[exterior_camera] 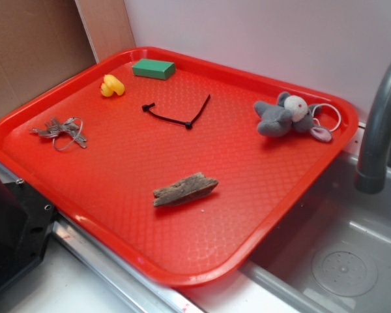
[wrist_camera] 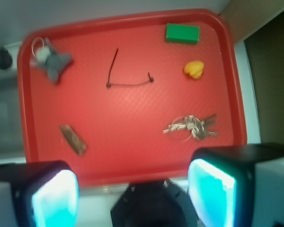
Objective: Grab the yellow duck.
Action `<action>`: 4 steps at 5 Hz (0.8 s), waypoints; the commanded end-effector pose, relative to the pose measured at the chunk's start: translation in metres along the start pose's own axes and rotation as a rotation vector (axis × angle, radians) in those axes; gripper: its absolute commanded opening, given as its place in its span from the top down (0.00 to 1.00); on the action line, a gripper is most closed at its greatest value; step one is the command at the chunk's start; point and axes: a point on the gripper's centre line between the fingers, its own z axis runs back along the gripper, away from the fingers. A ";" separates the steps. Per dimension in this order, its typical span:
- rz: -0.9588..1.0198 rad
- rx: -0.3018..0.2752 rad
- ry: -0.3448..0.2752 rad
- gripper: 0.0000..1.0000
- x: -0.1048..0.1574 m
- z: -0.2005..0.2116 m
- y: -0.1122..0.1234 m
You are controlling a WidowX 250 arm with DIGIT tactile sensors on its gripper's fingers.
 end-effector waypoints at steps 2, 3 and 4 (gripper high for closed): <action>-0.199 0.125 -0.028 0.00 0.061 -0.037 0.078; -0.136 0.120 -0.019 0.00 0.074 -0.053 0.097; -0.123 0.127 0.044 0.00 0.086 -0.094 0.102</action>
